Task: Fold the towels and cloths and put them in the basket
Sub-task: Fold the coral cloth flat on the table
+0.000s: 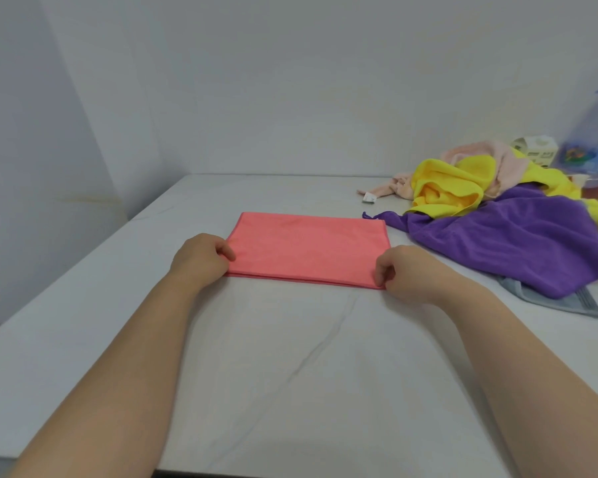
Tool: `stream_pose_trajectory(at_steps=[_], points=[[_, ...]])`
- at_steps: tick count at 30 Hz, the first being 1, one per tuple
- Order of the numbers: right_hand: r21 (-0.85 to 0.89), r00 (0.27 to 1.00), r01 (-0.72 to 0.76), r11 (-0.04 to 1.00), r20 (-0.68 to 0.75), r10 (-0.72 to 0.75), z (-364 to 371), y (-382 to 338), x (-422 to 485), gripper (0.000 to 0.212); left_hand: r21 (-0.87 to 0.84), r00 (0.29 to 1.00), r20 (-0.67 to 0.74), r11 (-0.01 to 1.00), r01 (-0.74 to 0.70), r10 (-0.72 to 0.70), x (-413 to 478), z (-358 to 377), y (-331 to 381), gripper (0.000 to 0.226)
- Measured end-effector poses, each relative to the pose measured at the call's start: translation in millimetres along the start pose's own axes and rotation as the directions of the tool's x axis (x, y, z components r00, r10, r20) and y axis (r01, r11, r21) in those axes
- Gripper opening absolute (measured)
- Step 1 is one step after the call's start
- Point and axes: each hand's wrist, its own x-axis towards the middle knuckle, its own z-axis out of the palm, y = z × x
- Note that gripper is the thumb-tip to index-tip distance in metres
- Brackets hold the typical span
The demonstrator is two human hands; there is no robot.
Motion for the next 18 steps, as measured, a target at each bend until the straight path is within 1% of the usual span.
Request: stream_pose_trajectory(at_steps=[4,7,9,12,14,16,18], points=[[-0.012,1.000,-0.013,1.000,-0.004,0.013,0,-2,1,0.032,0.017,1.000,0.011,1.000,0.015,-0.015,0,0,0,0.036],[-0.042,0.994,-0.028,0.999,-0.109,0.023,-2,-3,1,0.031,0.001,0.999,0.015,0.999,0.035,-0.035,1,-2,0,0.034],[-0.082,0.991,-0.038,0.996,-0.129,0.027,-3,-2,1,0.031,-0.019,0.999,0.014,0.999,0.050,-0.050,2,-2,0,0.032],[-0.111,0.997,-0.060,0.992,-0.045,0.055,-3,-1,0,0.033,-0.060,0.994,0.057,0.994,0.094,-0.091,2,-4,1,0.029],[-0.109,0.997,-0.078,0.991,-0.013,0.077,-6,0,0,0.034,-0.055,0.991,0.084,0.993,0.109,-0.104,2,-4,2,0.026],[-0.111,0.994,-0.099,0.989,0.031,0.103,-10,1,1,0.033,-0.008,0.991,0.066,0.993,0.116,-0.115,2,-3,3,0.021],[-0.128,0.989,-0.115,0.985,0.074,0.125,-13,-1,0,0.028,0.081,0.990,0.024,0.987,0.137,-0.139,0,-1,6,0.018]])
